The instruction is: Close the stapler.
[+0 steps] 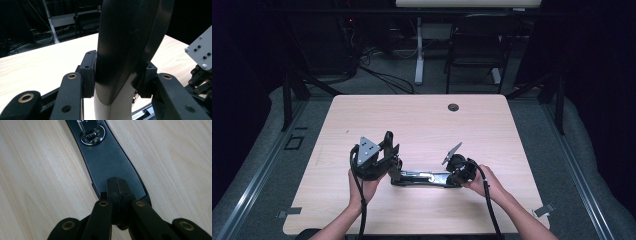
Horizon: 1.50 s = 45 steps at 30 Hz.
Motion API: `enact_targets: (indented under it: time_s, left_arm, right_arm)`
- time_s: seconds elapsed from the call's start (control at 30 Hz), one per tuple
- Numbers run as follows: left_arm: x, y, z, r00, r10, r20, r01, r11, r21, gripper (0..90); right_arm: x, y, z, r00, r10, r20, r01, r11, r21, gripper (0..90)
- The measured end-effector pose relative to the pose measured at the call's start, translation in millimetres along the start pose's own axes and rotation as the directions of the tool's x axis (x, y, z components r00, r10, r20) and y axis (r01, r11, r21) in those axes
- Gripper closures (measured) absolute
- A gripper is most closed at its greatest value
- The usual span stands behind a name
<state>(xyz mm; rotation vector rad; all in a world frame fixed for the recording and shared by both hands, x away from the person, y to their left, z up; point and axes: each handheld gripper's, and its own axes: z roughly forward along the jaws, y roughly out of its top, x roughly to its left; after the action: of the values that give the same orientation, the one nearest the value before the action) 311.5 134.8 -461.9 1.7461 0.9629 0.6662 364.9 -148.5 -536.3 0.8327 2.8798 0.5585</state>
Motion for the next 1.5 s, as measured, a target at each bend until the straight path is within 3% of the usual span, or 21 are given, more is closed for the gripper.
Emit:
enact_targets:
  time_s: [0.83, 1.03, 1.07, 1.13, 1.3, 1.5]
  left_arm:
    - [-24.6, 1.2, 13.4, 0.9956, 0.093, -0.011, -0.093, 0.9957, -0.002, 56.9]
    - [-38.8, 1.1, 20.6, 0.9872, 0.158, -0.022, -0.158, 0.9875, 0.008, 56.0]
    - [-40.0, 1.0, 21.1, 0.9865, 0.162, -0.025, -0.161, 0.9869, 0.009, 56.0]
    - [-41.2, 0.8, 21.7, 0.9859, 0.166, -0.026, -0.165, 0.9862, 0.009, 56.0]
    - [-45.3, -0.7, 23.7, 0.9843, 0.172, -0.039, -0.172, 0.9850, -0.001, 55.9]
    - [-56.0, -2.4, 29.0, 0.9756, 0.211, -0.060, -0.212, 0.9774, 0.004, 55.6]
  right_arm:
    - [-2.3, -0.3, -0.8, 1.0000, 0.002, -0.005, -0.002, 1.000, 0.005, 90.0]
    - [-1.4, -0.6, 0.3, 0.9998, 0.013, -0.013, -0.013, 1.000, -0.011, 90.0]
    - [-2.1, 0.3, -1.3, 1.0000, -0.007, 0.001, 0.007, 1.000, 0.009, 90.0]
    - [-1.4, -0.7, 0.4, 0.9999, 0.010, -0.010, -0.010, 1.000, -0.011, 90.0]
    - [-2.7, -0.7, -0.5, 1.0000, 0.003, -0.008, -0.003, 1.000, 0.000, 90.0]
    - [-4.3, -2.6, 1.3, 0.9991, 0.035, -0.023, -0.036, 0.999, -0.032, 90.0]
